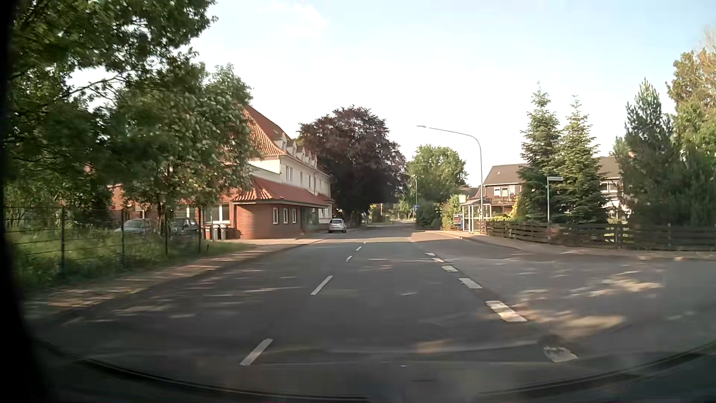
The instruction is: Follow the waypoints while adhering to traffic rules and regulations
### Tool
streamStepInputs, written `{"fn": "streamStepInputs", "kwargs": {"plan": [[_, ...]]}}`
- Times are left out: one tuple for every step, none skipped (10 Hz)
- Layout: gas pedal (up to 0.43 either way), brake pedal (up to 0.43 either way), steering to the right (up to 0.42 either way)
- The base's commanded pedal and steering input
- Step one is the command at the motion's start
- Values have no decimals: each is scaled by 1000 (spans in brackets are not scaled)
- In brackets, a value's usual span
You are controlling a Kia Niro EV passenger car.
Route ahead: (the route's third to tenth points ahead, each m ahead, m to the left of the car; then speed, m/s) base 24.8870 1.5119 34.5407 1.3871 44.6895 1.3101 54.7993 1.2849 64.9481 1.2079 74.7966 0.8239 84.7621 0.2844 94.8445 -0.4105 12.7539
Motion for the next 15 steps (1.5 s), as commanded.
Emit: {"fn": "streamStepInputs", "kwargs": {"plan": [[157, 6, 4], [157, 6, 3], [157, 6, 3], [157, 6, 3], [157, 6, 3], [157, 6, 3], [157, 6, 3], [157, 6, 3], [157, 6, 2], [157, 6, 3], [157, 6, 1], [157, 6, 1], [157, 6, 0], [157, 6, 0], [157, 6, -1]]}}
